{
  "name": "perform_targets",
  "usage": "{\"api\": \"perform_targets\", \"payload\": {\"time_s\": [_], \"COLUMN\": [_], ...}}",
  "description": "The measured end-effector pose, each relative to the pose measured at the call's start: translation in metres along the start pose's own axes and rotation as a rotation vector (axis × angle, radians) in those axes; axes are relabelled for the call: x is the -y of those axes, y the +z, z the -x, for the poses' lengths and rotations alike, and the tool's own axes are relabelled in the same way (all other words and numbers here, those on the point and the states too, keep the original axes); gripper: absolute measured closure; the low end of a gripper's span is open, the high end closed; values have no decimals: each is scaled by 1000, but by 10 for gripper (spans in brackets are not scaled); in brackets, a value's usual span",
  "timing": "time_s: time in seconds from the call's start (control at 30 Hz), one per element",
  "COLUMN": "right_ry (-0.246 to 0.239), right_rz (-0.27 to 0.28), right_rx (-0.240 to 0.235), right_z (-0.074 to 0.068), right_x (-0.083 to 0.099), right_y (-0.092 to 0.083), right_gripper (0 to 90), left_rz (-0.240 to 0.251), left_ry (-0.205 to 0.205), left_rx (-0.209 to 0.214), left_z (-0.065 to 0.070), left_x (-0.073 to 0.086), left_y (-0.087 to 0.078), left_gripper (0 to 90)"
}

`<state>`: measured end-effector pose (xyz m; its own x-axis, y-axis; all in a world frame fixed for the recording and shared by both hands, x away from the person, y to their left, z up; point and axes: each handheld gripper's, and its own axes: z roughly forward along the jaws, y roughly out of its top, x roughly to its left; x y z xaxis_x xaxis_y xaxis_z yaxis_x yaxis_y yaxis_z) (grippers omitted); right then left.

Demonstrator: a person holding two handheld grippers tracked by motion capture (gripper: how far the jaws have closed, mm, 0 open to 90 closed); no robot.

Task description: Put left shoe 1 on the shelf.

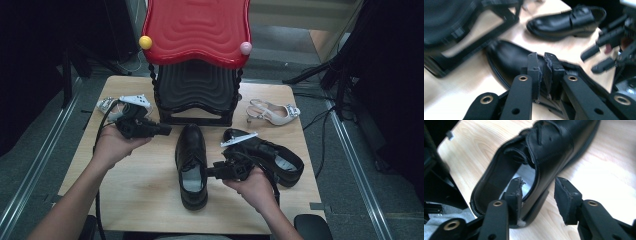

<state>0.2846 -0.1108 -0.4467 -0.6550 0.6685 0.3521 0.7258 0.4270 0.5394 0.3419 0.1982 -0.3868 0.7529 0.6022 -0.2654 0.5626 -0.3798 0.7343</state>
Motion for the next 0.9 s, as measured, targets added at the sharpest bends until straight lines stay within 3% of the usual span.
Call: {"api": "perform_targets", "payload": {"time_s": [0.17,0.37,0.7,0.9], "right_ry": [79,129,149,142], "right_rz": [-21,-62,-163,-224], "right_rx": [20,21,35,22], "right_z": [-3,-6,-2,4], "right_x": [-4,-9,-20,-21], "right_y": [-2,3,26,39], "right_gripper": [593,527,505,547], "left_rz": [11,14,16,37], "left_ry": [3,46,81,84], "left_rx": [-43,-61,-68,-68], "left_z": [-4,1,0,-5], "left_x": [-26,-54,-90,-111], "left_y": [-12,-21,-31,-37], "left_gripper": [818,820,822,823]}}
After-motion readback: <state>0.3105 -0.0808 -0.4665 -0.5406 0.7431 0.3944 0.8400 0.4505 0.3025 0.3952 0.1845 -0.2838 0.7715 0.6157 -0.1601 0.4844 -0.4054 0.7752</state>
